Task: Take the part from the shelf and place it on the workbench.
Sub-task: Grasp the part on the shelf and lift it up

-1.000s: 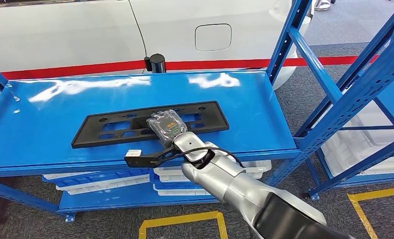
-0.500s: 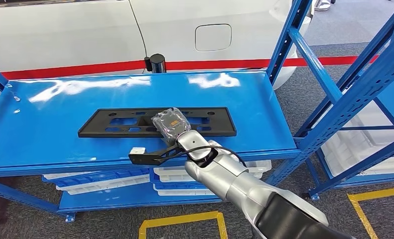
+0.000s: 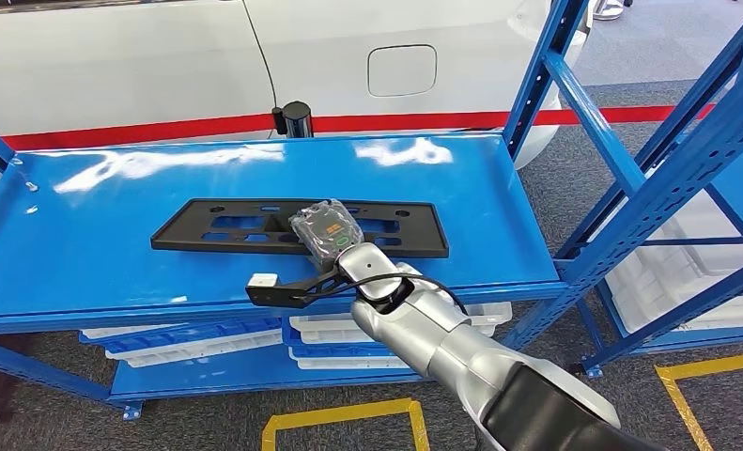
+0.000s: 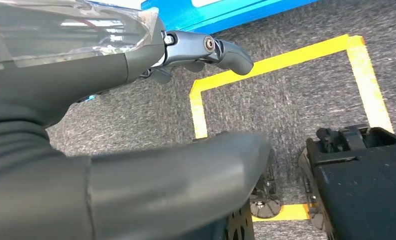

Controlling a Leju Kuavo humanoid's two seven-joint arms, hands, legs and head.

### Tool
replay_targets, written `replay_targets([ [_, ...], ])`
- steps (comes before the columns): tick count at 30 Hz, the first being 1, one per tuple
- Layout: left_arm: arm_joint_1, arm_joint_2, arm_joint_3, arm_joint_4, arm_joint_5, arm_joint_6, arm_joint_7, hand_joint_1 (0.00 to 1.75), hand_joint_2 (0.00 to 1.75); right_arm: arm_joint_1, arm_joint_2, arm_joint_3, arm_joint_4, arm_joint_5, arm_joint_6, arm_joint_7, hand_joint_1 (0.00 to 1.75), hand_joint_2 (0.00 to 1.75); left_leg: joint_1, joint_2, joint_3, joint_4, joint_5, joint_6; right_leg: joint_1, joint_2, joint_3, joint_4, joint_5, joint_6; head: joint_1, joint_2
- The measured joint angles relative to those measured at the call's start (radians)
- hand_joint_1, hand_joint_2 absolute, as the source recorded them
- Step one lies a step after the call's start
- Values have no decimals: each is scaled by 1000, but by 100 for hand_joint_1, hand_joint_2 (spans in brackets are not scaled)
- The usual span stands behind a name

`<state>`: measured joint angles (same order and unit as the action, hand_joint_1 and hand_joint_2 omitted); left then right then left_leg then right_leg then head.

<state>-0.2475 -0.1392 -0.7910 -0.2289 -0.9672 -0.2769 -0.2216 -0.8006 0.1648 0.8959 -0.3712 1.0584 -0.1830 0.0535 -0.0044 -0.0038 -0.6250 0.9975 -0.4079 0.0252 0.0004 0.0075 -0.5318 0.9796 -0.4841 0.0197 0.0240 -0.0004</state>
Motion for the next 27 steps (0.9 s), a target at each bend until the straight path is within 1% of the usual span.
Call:
replay_targets([
  [4,0,0,-11,0,-5,13,-7,0,175,1,0,-21,-3,-14,-22,-4,175,175,0,0,0,0,0,0,0,0,0,0,0,0,0,0],
  [8,1,0,-16,0,-1,21,0,0,175,5,-2,-67,-34,-50,-87,-30,175,175,0,0,0,0,0,0,0,0,0,0,0,0,0,0],
  [12,0,1,-17,0,0,24,3,0,175,2,-10,-115,-110,-40,-142,-43,175,175,0,0,0,0,0,0,0,0,0,0,0,0,0,0],
  [18,2,2,-17,0,3,51,1,0,175,-15,-33,-151,-242,7,-186,-38,175,175,0,0,0,0,0,0,0,0,0,0,0,0,0,0],
  [24,5,5,-18,0,2,54,0,0,175,-17,-56,-198,-353,-51,-192,-69,175,175,0,0,0,0,0,0,0,0,0,0,0,0,0,0],
  [26,5,5,-21,0,2,53,0,0,175,-11,-60,-213,-385,-104,-183,-95,175,175,0,0,0,0,0,0,0,0,0,0,0,0,0,0],
  [27,5,6,-22,0,3,52,1,0,175,-5,-61,-223,-407,-160,-168,-119,175,175,0,0,0,0,0,0,0,0,0,0,0,0,0,0],
])
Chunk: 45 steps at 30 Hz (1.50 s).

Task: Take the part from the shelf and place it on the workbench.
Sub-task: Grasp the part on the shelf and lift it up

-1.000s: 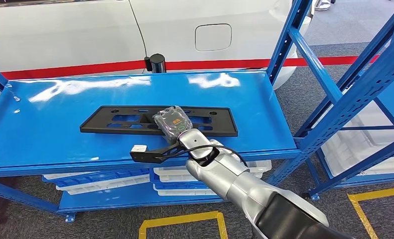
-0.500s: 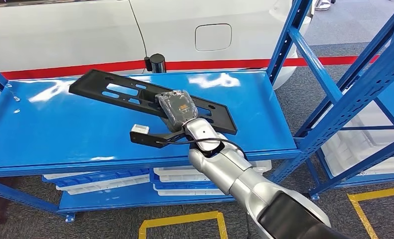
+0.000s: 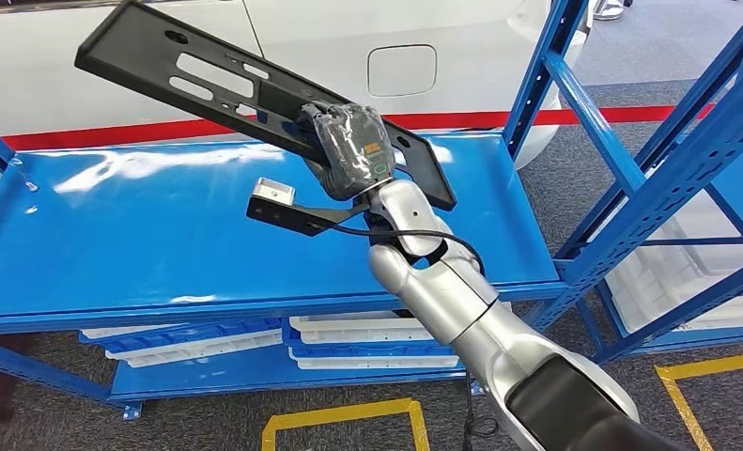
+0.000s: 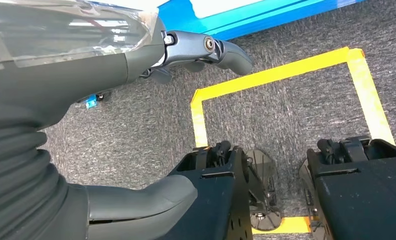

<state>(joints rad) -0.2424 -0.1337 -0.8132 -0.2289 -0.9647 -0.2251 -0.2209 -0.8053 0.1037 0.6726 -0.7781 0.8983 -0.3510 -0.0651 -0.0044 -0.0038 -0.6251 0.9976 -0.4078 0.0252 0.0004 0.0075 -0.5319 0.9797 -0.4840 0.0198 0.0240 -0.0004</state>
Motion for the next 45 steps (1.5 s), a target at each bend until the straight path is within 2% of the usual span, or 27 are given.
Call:
replay_targets([
  [4,0,2,-2,0,7,-8,1,0,175,39,-1,-57,-132,-365,144,-93,175,175,0,0,0,0,0,0,0,0,0,0,0,0,0,0],
  [7,0,4,-2,0,17,-6,1,0,175,65,-2,-92,-247,-618,236,-114,175,175,0,0,0,0,0,0,0,0,0,0,0,0,0,0],
  [11,0,5,-2,0,21,7,5,0,175,96,-9,-119,-395,-821,295,-127,175,175,0,0,0,0,0,0,0,0,-1,0,0,0,0,0],
  [16,1,6,-2,0,21,24,6,0,175,143,-28,-139,-539,-918,328,-137,175,175,0,0,0,0,0,0,0,0,-1,0,0,0,0,0],
  [23,1,7,-2,0,21,26,5,0,175,179,-48,-150,-631,-936,336,-137,175,175,0,0,0,0,0,0,0,0,0,0,0,0,0,0],
  [28,1,6,-7,0,21,7,-46,0,175,204,-60,-157,-670,-967,340,-153,175,175,0,0,0,0,0,0,0,0,0,0,0,0,0,0],
  [30,8,6,-3,-2,57,45,-42,0,175,228,-73,-166,-691,-951,309,-159,175,175,0,0,0,0,0,0,0,0,-1,0,0,0,0,0],
  [31,22,13,14,-4,117,109,-34,0,175,254,-86,-178,-714,-933,279,-161,175,175,1,-1,0,0,0,0,0,-1,0,0,-1,0,0,0],
  [33,72,64,102,-6,363,299,-60,0,175,329,-126,-225,-779,-909,240,-174,175,175,1,-3,1,0,-3,-2,1,-2,3,-1,-4,1,1,0],
  [34,106,112,186,-1,550,384,-98,0,175,370,-148,-258,-813,-910,244,-185,175,175,2,-2,2,0,-5,-5,1,0,4,-1,-6,1,1,0],
  [35,140,166,286,6,741,427,-137,0,175,404,-167,-290,-840,-915,260,-197,175,175,2,3,4,0,-8,-7,2,4,5,0,-6,0,0,0],
  [37,203,276,491,22,1062,403,-182,0,175,452,-189,-341,-876,-921,288,-213,175,175,3,14,9,0,-12,-7,2,15,4,0,-5,-1,-2,0],
  [38,226,322,573,26,1156,366,-192,0,175,468,-195,-359,-887,-920,296,-217,175,175,3,15,10,-1,-12,-7,1,16,4,0,-6,-1,-3,0],
  [39,243,361,639,28,1204,337,-200,0,175,480,-200,-372,-894,-919,302,-219,175,175,3,14,12,-2,-12,-7,0,14,2,0,-8,-2,-3,0],
  [41,264,415,740,30,1161,321,-201,0,175,495,-208,-387,-900,-916,311,-221,175,175,4,7,13,-4,-12,-8,0,7,1,0,-13,-5,-4,0],
  [45,288,457,856,36,996,370,-165,0,175,510,-218,-398,-904,-916,316,-224,175,175,6,1,14,-5,-13,-9,2,2,8,0,-15,-8,-3,0],
])
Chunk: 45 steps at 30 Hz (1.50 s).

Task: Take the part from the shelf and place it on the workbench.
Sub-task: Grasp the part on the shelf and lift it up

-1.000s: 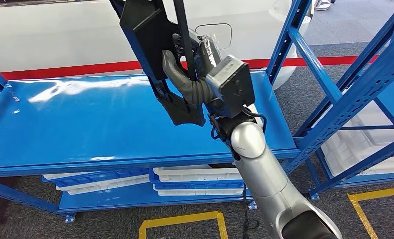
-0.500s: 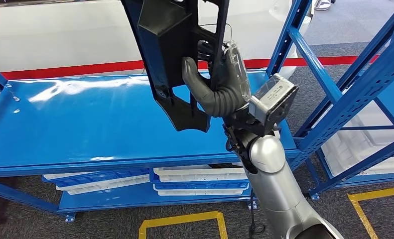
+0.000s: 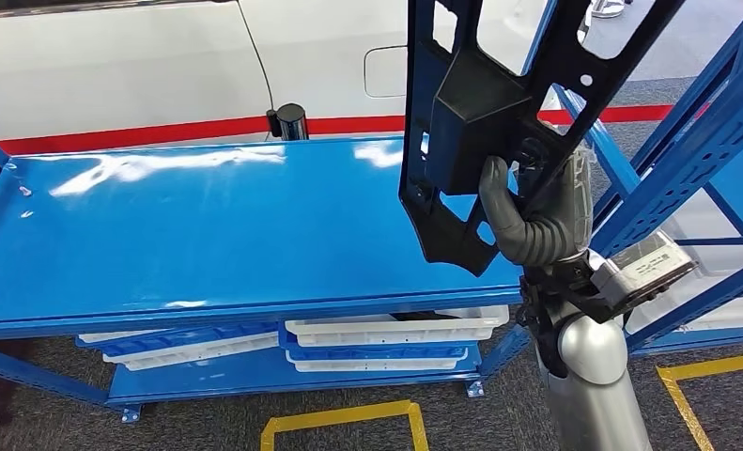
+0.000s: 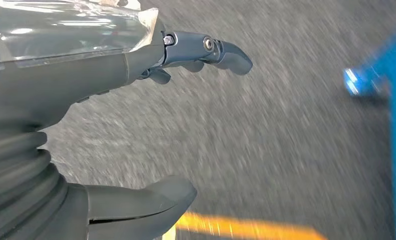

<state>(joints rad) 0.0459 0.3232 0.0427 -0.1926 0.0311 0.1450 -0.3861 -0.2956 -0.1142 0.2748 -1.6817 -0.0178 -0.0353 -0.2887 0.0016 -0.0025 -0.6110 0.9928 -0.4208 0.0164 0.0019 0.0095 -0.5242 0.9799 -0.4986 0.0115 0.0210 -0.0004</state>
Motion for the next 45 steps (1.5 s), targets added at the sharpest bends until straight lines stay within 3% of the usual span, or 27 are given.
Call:
replay_targets([
  [4,13,-1,59,8,-20,16,32,0,175,16,-8,-3,0,-16,3,-9,175,175,-1,0,0,0,0,0,-1,0,4,0,0,0,0,0],
  [9,18,-35,78,16,-31,11,40,0,175,22,-13,-3,0,-28,5,-17,175,175,-1,0,0,0,0,0,-2,0,4,0,0,0,0,0],
  [18,4,-198,89,21,-32,-7,43,0,175,62,-27,5,-13,-57,26,-48,175,175,-3,-1,1,0,0,0,-3,-1,5,0,0,1,0,0],
  [29,-28,-306,90,22,-38,20,21,0,175,81,-39,45,-92,-78,44,-77,175,175,-3,-1,1,1,0,0,-2,-1,5,0,1,1,0,0],
  [37,-39,-309,89,22,-49,-6,7,0,175,85,-42,66,-121,-72,32,-77,175,175,-7,-1,1,4,-4,5,-7,-1,6,-1,0,3,0,0],
  [43,-40,-298,88,22,-55,-13,1,0,175,98,-44,70,-137,-73,13,-83,175,175,-8,1,5,2,-3,22,-11,-1,10,1,-3,19,0,0],
  [45,-41,-295,88,22,-57,-17,0,0,175,102,-46,70,-144,-73,11,-85,175,175,-1,4,13,-12,5,31,-9,-1,-8,43,-33,17,1,0],
])
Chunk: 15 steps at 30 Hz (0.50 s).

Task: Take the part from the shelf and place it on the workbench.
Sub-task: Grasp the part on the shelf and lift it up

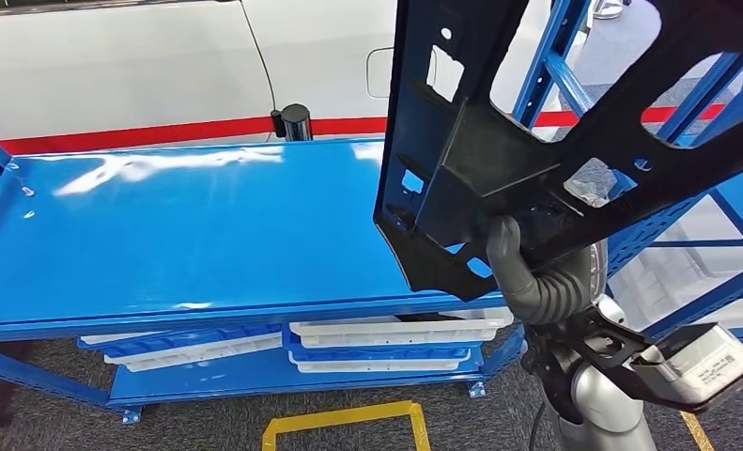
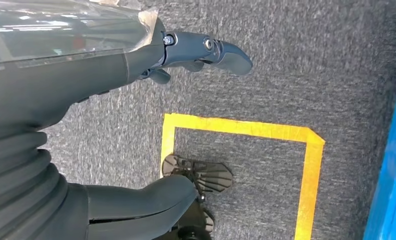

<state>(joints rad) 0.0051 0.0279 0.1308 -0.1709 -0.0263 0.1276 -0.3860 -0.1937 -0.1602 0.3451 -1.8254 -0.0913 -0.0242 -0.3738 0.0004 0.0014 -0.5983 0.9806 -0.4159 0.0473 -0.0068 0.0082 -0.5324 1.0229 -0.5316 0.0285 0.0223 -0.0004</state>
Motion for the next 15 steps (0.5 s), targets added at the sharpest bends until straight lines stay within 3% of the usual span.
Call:
replay_targets([
  [3,0,3,0,0,-3,-4,0,0,175,9,-3,0,-2,0,-1,-2,175,175,3,2,1,-6,5,5,-4,0,-80,184,-83,-7,3,0],
  [4,0,3,0,0,-3,-5,0,0,175,12,-4,0,-2,0,-2,-2,175,175,4,2,-1,-5,6,3,-8,-1,-99,230,-95,-3,3,0],
  [5,0,3,0,0,-4,-5,0,0,175,15,-5,0,-2,0,-2,-2,175,175,5,2,-3,-4,7,1,-12,-1,-102,241,-91,7,3,0],
  [6,0,3,0,0,-4,-5,0,0,175,16,-6,0,-2,0,-2,-2,175,175,8,1,-6,-2,9,-2,-17,-1,-85,211,-72,20,3,0],
  [8,0,3,0,0,-4,-6,0,0,175,16,-6,-1,-2,0,-2,-2,175,175,13,0,-13,7,11,-13,-29,-3,-13,75,-22,49,3,0],
  [9,0,4,0,0,-4,-6,0,0,175,17,-6,-2,-3,0,-2,-2,175,175,14,-2,-19,12,13,-21,-30,0,18,21,-4,54,4,0],
  [11,1,6,0,1,-5,-6,0,0,175,19,-6,-3,-3,0,-3,-2,175,175,11,-6,-28,22,18,-36,-28,7,35,-22,7,45,5,0],
  [13,5,6,0,1,-5,-6,0,0,175,21,-6,-5,-4,-2,-4,-3,175,175,13,-9,-34,26,24,-48,-29,10,22,-16,12,27,4,0],
  [15,9,5,-1,2,-5,-6,0,0,175,22,-5,-6,-5,-4,-4,-3,175,175,18,-7,-50,54,-12,-56,-32,8,12,-14,23,7,3,0],
])
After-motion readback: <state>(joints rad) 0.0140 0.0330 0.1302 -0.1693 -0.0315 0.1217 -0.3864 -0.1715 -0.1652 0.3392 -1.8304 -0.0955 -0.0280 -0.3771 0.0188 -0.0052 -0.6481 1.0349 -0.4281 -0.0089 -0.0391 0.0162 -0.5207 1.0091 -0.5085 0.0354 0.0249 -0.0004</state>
